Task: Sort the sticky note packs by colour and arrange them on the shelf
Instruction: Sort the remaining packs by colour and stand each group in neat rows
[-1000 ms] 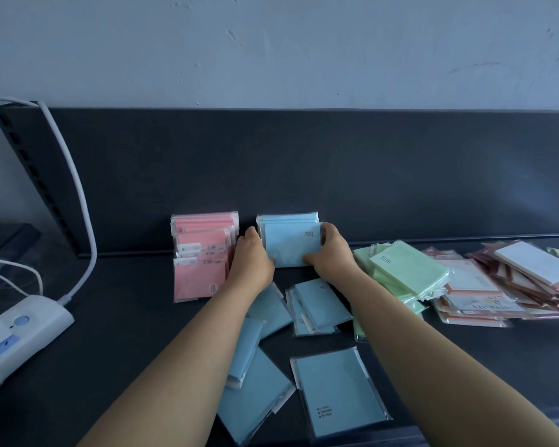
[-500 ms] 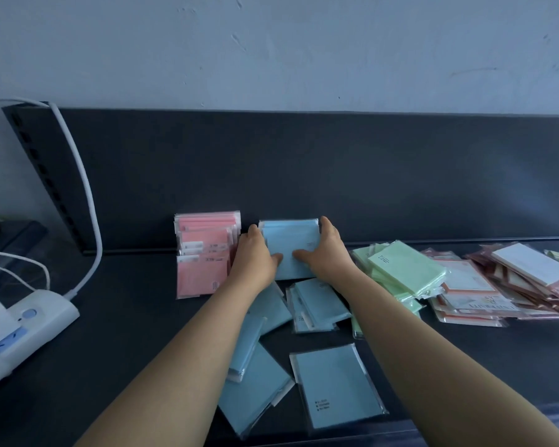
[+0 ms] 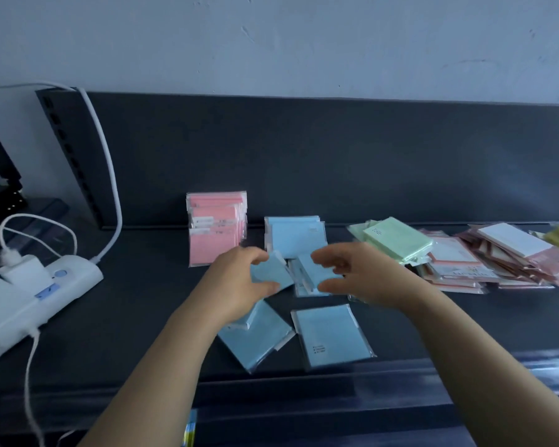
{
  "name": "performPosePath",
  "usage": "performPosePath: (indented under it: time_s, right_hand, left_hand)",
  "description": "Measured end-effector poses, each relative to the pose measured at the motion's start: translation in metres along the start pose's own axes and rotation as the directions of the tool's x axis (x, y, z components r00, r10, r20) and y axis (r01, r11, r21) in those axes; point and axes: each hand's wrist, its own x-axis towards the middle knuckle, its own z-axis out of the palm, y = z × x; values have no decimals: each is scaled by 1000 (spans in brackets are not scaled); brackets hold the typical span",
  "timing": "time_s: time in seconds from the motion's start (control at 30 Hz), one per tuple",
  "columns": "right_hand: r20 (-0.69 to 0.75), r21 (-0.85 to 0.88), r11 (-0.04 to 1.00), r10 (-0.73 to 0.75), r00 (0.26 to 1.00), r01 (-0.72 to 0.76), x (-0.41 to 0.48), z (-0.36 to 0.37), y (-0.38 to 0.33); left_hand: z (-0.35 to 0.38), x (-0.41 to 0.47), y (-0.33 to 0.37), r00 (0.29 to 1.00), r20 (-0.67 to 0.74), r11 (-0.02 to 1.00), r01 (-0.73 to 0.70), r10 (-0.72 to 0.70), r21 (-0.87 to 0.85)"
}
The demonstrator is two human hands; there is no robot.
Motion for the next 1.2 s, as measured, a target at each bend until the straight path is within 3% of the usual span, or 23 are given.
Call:
performPosePath:
  time_s: [0.13, 0.4, 0.53, 0.63, 0.73, 0.83, 0.97, 1.2]
  right_hand:
    - [114, -169, 985, 43, 993, -23, -35, 9, 8]
    - [163, -206, 974, 128, 978, -93, -46, 18, 9]
    - [137, -110, 989, 114, 984, -99, -48, 13, -1]
    - [-22, 188, 976, 119, 993, -113, -46, 12, 3]
    - [-154, 590, 802, 224, 962, -93, -44, 17, 7]
    - [-103, 826, 559, 283, 954, -76, -43, 27, -1]
    - [-11, 913, 391, 316, 949, -119, -42, 43, -10]
    - [23, 949, 293, 291, 956, -112, -43, 65, -21]
  left_hand:
    - [-2, -26, -13, 998, -36, 989, 59, -54, 139]
    - [-2, -38, -31, 966, 5, 964, 259, -259, -60]
    - [-5, -38, -37, 979, -5, 938, 195, -205, -287]
    - [-12, -46, -42, 966, -105, 888, 169, -234, -427]
    - [-17, -52, -44, 950, -175, 822, 121, -258, -556]
    - [-17, -60, -37, 948, -169, 713, 80, -272, -697]
    - [-9, -69, -29, 957, -112, 616, 81, -269, -783]
    - [2, -74, -19, 959, -98, 548, 67, -266, -834]
